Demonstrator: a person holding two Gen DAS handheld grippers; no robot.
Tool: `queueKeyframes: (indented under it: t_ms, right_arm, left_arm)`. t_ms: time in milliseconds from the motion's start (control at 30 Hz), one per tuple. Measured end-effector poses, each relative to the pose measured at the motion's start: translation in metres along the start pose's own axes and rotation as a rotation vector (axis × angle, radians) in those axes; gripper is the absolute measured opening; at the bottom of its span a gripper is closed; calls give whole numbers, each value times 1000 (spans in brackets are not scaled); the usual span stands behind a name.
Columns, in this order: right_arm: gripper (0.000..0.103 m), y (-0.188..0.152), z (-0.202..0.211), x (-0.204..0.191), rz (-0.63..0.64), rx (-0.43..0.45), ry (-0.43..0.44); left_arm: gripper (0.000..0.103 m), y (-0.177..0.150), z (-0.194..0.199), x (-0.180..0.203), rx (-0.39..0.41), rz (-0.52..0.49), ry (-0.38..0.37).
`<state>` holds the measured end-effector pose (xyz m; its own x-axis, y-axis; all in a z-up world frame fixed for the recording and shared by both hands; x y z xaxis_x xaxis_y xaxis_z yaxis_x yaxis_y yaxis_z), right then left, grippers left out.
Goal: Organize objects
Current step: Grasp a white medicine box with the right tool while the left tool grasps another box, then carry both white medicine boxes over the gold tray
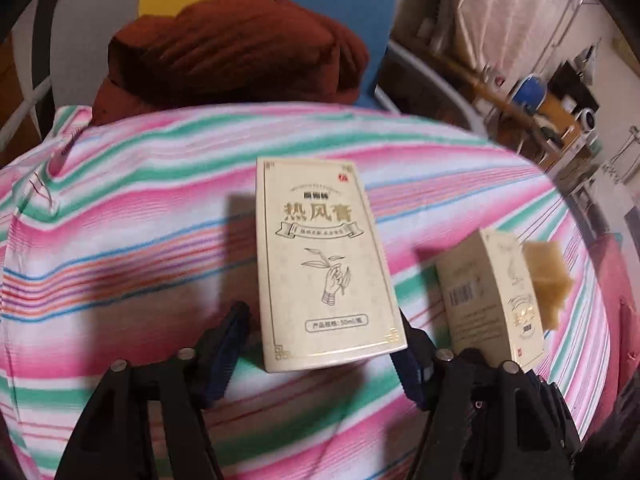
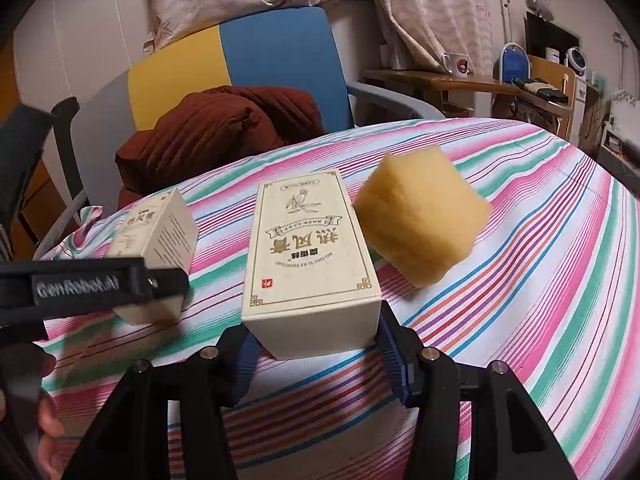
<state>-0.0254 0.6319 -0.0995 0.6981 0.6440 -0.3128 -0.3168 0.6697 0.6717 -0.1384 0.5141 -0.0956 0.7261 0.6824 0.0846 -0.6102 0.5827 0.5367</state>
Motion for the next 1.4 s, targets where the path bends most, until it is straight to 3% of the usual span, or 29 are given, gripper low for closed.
queueKeyframes:
  t_ms: [133, 267, 433, 800, 1100, 1167, 1200, 1233, 1400]
  right_arm:
    - [54, 0, 0, 0, 2, 3, -1]
    - [54, -1, 0, -2, 10, 6, -7]
    - [54, 0, 1, -2, 11, 9, 7]
    - [53, -18, 25, -38, 151, 36, 50]
    - [54, -51, 53, -46, 149, -2, 111]
    - [65, -54, 51, -49, 167, -6, 89]
    - [80, -55, 49, -51, 181, -16, 95]
    - [88, -57, 48, -53, 192, -20, 98]
    - [88, -61, 44, -61, 237, -34, 84]
  left_arm:
    - [56, -13, 8, -2, 71, -94, 2]
    - [53, -35, 23, -9, 146, -172, 60]
    - [53, -55, 39, -28, 178, -86, 26]
    - [53, -96, 66, -29, 190, -104, -11]
    - [55, -132, 90, -39, 207, -77, -63]
    - [56, -131, 89, -38, 192, -77, -67]
    - [56, -130, 89, -37, 186, -78, -64]
    - [56, -129, 89, -36, 181, -80, -60]
    - [59, -116, 87, -39, 180, -63, -45]
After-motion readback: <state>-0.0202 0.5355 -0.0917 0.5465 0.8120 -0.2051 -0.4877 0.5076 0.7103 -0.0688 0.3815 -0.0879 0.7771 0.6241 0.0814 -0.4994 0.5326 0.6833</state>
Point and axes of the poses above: each gripper's, at about its wrist camera, not at the fingertips, and z roughly against the way its jaws point, x to its right, y to its top, the point moved 5 cm from there along -z, roughly the way its jaws point, and after that the axes turned 13 degrees about -z, right-handed, at the moved point
